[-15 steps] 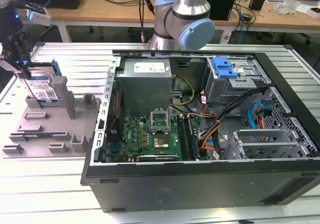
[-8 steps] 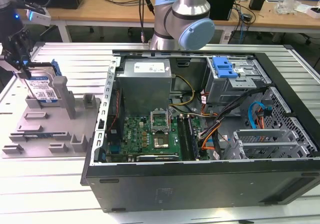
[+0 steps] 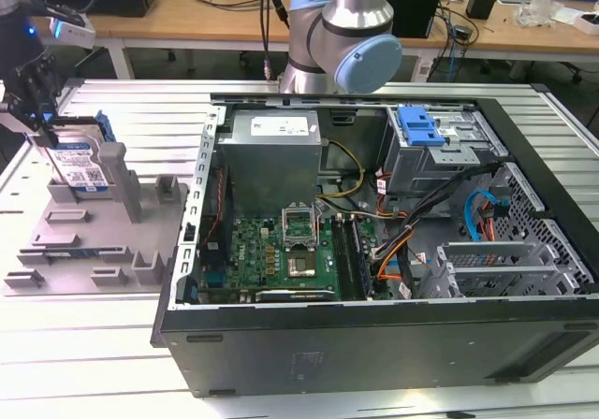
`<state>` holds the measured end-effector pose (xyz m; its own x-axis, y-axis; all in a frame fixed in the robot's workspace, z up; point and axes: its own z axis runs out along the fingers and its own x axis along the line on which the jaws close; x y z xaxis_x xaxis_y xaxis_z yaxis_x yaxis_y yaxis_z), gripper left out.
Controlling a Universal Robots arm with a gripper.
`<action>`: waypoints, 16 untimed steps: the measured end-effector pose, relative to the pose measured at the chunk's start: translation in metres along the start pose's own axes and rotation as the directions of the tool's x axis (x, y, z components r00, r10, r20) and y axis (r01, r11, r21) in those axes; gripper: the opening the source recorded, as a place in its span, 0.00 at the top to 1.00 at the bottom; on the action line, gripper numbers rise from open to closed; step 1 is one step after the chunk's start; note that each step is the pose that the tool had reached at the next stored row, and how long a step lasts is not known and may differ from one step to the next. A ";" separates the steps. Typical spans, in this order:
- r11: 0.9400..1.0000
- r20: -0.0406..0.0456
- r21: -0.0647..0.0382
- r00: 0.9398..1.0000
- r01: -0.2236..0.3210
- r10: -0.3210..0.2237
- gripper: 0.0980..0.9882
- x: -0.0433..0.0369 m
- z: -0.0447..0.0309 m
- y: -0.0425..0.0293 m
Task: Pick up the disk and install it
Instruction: 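Pick up the disk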
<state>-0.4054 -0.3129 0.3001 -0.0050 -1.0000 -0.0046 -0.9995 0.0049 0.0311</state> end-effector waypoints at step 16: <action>1.000 0.000 0.000 1.000 -0.006 0.006 0.70 0.0015 -0.0572 0.0014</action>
<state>-0.4050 -0.3146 0.3574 -0.0109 -0.9999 -0.0045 -0.9994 0.0108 0.0315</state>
